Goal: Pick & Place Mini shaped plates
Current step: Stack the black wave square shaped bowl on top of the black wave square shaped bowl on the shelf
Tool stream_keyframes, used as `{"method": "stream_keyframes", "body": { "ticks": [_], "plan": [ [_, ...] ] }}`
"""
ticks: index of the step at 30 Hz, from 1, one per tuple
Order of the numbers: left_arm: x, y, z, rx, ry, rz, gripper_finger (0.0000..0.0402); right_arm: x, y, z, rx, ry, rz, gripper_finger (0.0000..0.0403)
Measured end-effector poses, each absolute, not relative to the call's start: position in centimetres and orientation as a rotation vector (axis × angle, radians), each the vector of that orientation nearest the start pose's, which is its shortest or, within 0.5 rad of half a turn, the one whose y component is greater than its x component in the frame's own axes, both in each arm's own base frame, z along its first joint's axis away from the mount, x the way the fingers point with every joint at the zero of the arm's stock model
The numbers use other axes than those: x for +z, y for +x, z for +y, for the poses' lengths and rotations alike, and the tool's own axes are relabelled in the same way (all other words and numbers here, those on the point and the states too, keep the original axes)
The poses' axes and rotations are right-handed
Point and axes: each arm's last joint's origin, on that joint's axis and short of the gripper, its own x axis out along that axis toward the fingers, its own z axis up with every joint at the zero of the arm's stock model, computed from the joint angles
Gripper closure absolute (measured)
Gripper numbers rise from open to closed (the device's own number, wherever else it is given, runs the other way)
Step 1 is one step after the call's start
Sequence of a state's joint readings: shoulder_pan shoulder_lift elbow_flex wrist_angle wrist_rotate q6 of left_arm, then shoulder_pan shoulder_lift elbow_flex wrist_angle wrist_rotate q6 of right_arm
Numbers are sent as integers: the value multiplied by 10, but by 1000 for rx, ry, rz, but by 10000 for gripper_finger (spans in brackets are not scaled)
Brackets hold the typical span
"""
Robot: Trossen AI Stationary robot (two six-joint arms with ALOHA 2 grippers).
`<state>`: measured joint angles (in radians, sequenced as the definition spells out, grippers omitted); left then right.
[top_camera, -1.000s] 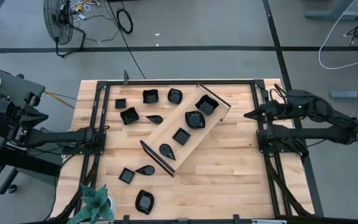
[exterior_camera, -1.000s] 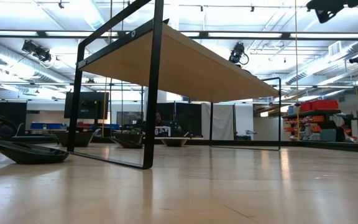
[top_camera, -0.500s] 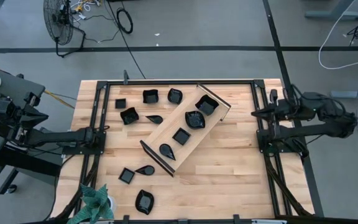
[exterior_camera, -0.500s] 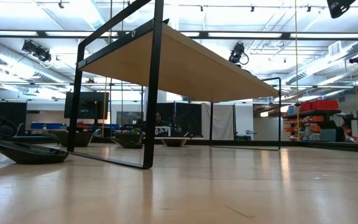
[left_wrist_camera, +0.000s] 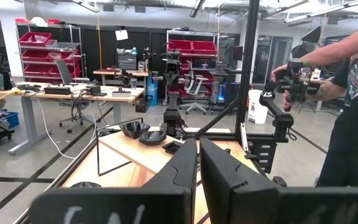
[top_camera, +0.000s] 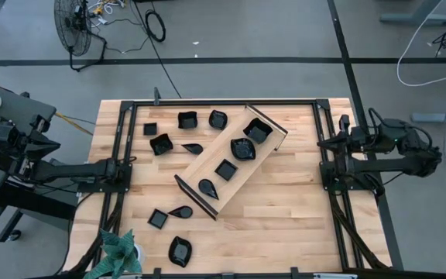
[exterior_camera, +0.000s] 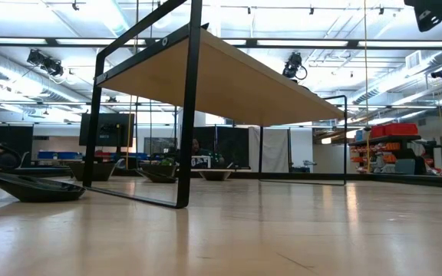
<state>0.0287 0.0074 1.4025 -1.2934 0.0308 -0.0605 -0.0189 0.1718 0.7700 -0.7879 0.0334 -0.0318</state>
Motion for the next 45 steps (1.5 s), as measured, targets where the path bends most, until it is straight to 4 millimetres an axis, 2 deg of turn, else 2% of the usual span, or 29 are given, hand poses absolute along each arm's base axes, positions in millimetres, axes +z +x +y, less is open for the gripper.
{"method": "stream_keyframes", "body": {
  "ticks": [6,22,38,45],
  "plan": [
    [367,-164,-6,-5,-57,-102,376,318,17,0,3,-40,161,403],
    [367,-164,-6,-5,-57,-102,376,312,2,-1,6,-22,149,403],
    [367,-164,-6,-5,-57,-102,376,312,2,-1,7,-14,143,392],
    [367,-164,-6,-5,-57,-102,376,312,-9,-2,22,-13,85,397]
  ]
}}
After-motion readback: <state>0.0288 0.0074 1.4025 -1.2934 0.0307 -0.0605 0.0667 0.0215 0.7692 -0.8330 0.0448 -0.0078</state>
